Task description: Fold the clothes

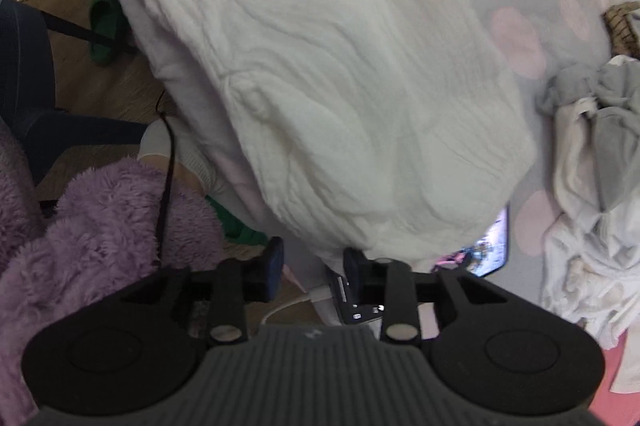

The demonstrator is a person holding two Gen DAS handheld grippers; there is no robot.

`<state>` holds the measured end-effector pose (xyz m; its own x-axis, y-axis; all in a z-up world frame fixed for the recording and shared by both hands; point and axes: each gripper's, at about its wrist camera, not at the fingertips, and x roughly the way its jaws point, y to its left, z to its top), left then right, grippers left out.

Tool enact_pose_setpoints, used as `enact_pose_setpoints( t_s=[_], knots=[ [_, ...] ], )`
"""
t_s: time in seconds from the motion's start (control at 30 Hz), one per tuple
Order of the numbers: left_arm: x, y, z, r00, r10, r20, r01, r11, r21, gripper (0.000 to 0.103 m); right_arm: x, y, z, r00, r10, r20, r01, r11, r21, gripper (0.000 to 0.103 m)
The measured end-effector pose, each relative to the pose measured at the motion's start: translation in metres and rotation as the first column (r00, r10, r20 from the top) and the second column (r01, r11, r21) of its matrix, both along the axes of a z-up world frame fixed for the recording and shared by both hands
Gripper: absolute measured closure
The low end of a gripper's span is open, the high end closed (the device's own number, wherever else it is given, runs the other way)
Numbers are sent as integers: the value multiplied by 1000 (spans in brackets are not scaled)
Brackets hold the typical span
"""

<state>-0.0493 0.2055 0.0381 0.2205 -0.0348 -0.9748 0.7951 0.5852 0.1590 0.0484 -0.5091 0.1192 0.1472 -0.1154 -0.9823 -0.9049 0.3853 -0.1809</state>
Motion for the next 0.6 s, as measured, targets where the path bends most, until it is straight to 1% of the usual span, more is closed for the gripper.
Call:
enact_pose_setpoints(
  t_s=[0.03,0.07,0.1,0.2,0.27,0.33,0.4,0.47,0.5,0.6],
  knots=[
    [0,3,9,999,34,15,-33,999,-31,70,1,0,10,999,-13,37,12,1000,10,59],
    [2,8,15,997,70,27,-68,995,-67,64,1,0,19,997,-26,74,25,999,20,59],
    [4,13,21,993,107,40,-102,990,-99,62,11,0,29,993,-49,109,45,998,43,58],
    [15,26,34,976,208,71,-192,964,-186,62,23,8,52,973,-102,208,81,991,106,57],
    [24,34,40,961,265,85,-238,942,-237,61,28,24,57,964,-107,245,76,988,133,57],
    [41,43,38,932,344,113,-310,919,-244,60,33,41,62,953,-111,280,68,985,159,57],
    [62,54,29,887,439,142,-405,888,-217,57,38,58,66,942,-116,315,59,981,185,56],
    [80,64,18,846,508,162,-475,856,-204,57,43,75,71,929,-121,349,49,977,209,49],
    [88,69,12,832,528,172,-494,845,-203,56,46,83,73,923,-124,365,43,974,222,47],
    [109,76,-8,821,543,178,-512,837,-195,55,48,107,60,933,-87,350,10,976,217,47]
  ],
)
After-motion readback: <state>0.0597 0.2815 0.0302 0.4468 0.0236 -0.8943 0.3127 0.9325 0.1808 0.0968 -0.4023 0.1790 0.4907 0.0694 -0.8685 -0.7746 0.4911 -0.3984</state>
